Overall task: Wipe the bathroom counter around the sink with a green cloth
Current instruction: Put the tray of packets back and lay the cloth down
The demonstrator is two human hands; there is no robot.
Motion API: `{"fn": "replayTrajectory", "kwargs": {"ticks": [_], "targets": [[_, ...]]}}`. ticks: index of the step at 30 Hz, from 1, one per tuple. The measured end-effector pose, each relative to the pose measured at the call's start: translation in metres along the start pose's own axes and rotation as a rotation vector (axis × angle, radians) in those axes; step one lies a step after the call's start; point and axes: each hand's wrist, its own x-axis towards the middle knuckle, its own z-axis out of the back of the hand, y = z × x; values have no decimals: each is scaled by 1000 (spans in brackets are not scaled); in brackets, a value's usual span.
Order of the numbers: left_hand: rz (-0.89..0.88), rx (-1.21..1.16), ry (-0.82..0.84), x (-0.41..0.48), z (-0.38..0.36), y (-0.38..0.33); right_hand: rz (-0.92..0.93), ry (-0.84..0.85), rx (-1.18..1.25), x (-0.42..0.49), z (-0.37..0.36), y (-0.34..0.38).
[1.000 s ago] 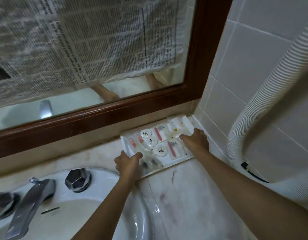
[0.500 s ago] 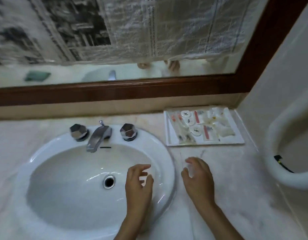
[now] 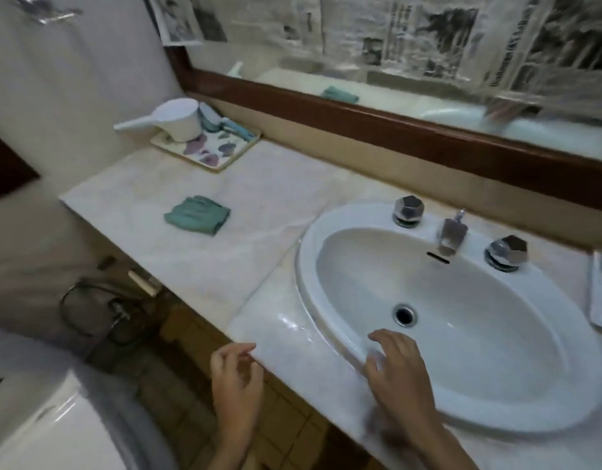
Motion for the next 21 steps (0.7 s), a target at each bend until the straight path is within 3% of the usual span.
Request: {"fn": "replayTrajectory", "kwargs": {"ticks": [6, 11, 21], "targets": [[80, 37, -13, 95, 104, 77, 70, 84, 15, 49, -93, 113], [149, 69, 36, 179, 150, 104, 73, 148, 70, 95, -158, 196], [-110, 216, 120, 334, 140, 110, 73, 144, 45, 241, -246, 298]]}}
